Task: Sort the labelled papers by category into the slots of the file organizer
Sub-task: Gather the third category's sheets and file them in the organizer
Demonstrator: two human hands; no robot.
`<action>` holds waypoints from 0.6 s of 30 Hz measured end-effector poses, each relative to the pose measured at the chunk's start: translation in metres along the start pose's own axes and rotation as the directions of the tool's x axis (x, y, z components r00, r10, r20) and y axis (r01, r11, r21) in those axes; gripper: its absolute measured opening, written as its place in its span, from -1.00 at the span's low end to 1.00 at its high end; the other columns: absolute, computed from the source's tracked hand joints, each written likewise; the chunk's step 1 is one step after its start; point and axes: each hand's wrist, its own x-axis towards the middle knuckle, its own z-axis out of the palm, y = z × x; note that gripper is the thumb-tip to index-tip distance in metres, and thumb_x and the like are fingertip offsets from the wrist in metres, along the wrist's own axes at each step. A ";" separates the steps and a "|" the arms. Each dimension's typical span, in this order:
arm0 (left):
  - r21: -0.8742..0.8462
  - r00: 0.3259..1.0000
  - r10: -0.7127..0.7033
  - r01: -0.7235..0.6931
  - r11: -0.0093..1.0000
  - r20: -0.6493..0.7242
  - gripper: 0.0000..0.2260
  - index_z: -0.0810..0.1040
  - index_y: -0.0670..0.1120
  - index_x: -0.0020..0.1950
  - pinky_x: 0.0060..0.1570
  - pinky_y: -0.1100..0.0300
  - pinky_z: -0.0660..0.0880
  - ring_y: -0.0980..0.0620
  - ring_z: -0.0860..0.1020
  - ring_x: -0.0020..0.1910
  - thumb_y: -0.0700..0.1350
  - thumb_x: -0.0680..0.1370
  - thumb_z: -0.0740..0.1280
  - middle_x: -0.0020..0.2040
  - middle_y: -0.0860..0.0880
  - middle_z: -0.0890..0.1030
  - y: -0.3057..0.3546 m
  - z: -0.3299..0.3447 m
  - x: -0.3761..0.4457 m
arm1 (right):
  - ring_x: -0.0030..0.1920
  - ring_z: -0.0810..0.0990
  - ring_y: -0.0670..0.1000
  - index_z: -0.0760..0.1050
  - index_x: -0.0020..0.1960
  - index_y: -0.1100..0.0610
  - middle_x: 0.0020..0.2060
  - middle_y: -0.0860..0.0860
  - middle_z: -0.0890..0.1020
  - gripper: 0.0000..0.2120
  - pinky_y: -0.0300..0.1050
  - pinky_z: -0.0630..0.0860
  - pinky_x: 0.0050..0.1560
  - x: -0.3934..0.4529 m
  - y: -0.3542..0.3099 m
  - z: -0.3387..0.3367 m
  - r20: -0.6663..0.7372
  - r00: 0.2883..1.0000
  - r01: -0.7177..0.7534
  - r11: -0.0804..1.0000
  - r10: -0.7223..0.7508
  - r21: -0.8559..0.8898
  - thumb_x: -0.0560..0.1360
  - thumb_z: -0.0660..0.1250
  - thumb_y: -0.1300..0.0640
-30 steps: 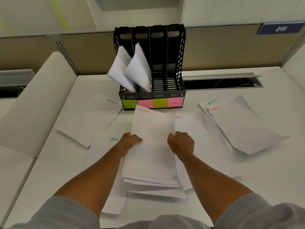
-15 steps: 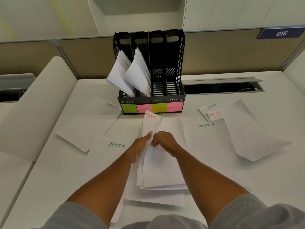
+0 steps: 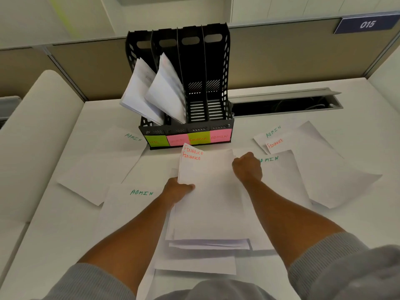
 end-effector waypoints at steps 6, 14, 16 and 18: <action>0.014 1.000 0.003 -0.003 1.000 -0.021 -0.56 0.53 -0.15 0.28 0.06 0.08 0.55 -0.14 0.59 0.09 -0.08 0.44 0.48 0.15 -0.14 0.62 0.002 0.004 0.009 | 0.17 0.42 0.20 0.42 0.13 0.23 0.11 0.16 0.50 -0.71 0.05 0.44 0.05 0.048 0.018 -0.029 -0.222 0.973 0.006 0.962 -0.069 -0.272 0.43 0.25 0.19; -0.010 0.995 0.065 -0.064 0.998 0.082 -0.60 0.54 -0.09 0.24 -0.20 0.27 0.53 -0.01 0.62 -0.03 -0.02 0.45 0.49 0.07 -0.07 0.64 0.003 0.006 0.022 | 0.24 0.33 0.23 0.38 0.19 0.22 0.17 0.18 0.42 -0.63 0.17 0.29 0.20 0.097 0.037 -0.041 -0.244 0.967 -0.057 0.859 -0.081 -0.509 0.43 0.30 0.12; -0.027 0.993 0.069 -0.067 0.997 0.091 -0.63 0.56 -0.07 0.22 -0.20 0.26 0.55 0.00 0.63 -0.04 -0.02 0.44 0.49 0.05 -0.05 0.66 0.003 0.006 0.026 | 0.23 0.36 0.24 0.36 0.24 0.23 0.19 0.18 0.41 -0.59 0.18 0.27 0.22 0.106 0.042 -0.040 -0.217 0.975 -0.070 0.848 -0.054 -0.525 0.48 0.28 0.04; -0.043 0.994 0.065 -0.062 0.997 0.089 -0.68 0.60 -0.04 0.16 -0.22 0.25 0.57 0.02 0.66 -0.08 -0.01 0.43 0.49 0.00 -0.03 0.68 0.004 0.007 0.028 | 0.22 0.39 0.25 0.35 0.27 0.24 0.21 0.19 0.41 -0.55 0.17 0.29 0.22 0.110 0.045 -0.038 -0.193 0.980 -0.071 0.841 -0.041 -0.537 0.51 0.24 -0.03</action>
